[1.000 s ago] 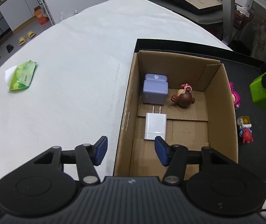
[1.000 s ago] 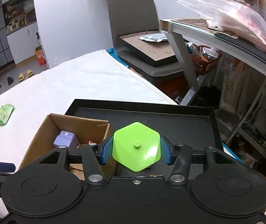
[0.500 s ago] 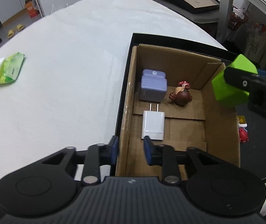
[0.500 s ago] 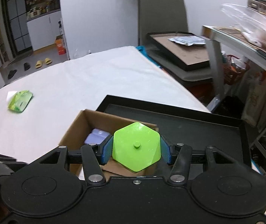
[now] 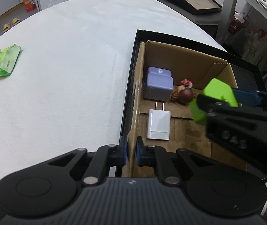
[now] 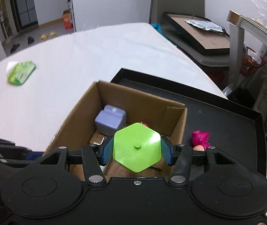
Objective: Organize rigid objects
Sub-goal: 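Carry the green block into the box and open the right gripper, then move the right tool to the red-and-blue figurine and grasp it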
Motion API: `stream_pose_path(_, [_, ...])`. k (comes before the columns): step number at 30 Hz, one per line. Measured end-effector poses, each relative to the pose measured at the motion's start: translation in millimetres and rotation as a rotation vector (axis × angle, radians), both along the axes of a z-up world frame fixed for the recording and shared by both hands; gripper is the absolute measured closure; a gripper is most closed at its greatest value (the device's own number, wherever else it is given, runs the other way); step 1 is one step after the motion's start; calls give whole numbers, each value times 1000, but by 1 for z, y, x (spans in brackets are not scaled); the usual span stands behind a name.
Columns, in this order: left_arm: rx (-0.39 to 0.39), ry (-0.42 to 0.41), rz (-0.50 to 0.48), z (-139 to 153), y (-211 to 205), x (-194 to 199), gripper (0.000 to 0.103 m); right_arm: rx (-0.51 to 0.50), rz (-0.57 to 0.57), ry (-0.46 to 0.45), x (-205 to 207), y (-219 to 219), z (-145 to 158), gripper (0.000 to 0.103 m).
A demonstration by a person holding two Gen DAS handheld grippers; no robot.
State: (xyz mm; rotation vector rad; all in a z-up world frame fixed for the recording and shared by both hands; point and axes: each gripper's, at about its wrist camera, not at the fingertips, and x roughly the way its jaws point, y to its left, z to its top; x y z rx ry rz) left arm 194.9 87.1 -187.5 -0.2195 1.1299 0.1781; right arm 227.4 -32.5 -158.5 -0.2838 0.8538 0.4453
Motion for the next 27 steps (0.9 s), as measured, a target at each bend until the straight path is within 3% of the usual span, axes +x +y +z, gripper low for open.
stream_pose_path(11, [-13,9,-6,-1,3,2,94,-38,8,-8,-1,6,-4,44])
stream_pose_path(19, [0,22,5,2,-1,3,93,34,-42,-56,-4,-12,14,44])
stream_pose_path(27, [40,53,35,6,-5,4,88,123,-184,-70,8,-55,26,38])
